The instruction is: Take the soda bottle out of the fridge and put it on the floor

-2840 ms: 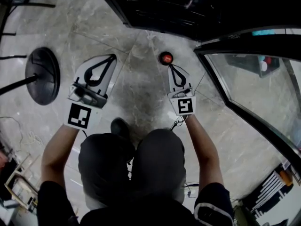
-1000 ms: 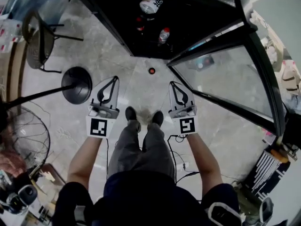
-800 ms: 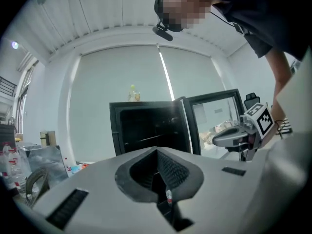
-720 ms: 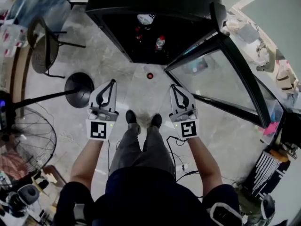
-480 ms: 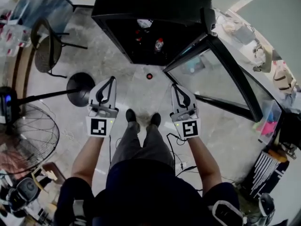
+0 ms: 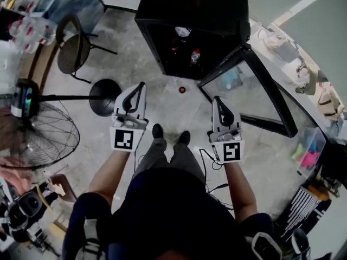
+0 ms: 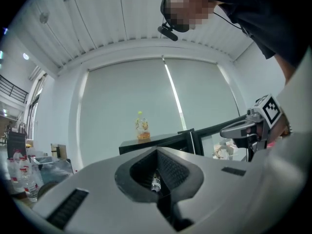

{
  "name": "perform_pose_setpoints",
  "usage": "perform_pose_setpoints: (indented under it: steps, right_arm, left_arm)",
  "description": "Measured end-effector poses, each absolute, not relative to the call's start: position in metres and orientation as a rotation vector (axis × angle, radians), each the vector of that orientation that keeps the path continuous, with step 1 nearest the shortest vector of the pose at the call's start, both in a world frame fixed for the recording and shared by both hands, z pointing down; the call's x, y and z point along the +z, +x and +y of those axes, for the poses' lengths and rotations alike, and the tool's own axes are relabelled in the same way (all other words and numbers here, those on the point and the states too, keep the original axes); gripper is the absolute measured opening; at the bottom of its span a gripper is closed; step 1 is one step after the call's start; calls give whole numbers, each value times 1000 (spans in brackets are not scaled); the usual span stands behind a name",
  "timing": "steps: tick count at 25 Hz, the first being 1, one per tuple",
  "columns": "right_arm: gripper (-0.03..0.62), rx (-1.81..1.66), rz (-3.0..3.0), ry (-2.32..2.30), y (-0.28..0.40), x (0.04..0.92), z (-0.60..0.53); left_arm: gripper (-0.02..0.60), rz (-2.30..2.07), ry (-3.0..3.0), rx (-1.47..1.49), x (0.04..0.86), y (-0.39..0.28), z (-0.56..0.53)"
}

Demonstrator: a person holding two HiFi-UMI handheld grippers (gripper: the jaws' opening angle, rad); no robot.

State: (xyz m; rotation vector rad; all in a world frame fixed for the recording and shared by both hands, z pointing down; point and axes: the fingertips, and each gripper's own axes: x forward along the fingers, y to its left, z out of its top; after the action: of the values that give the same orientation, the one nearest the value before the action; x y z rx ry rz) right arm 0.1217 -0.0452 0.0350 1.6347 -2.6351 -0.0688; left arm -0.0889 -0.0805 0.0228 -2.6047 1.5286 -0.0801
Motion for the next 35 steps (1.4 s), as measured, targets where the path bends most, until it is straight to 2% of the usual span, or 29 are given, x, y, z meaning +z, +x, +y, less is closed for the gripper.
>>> perform_pose_setpoints:
  steps: [13,35]
  right_arm:
    - [19,-64,-2645,1655,108,-33,-9]
    - [18,-188,-2538,1750,101,-69,11]
  left_arm:
    - [23,1611,-2566,0,-30,-117,-44]
    - [23,1658,-2536,31,-57,-138,-12]
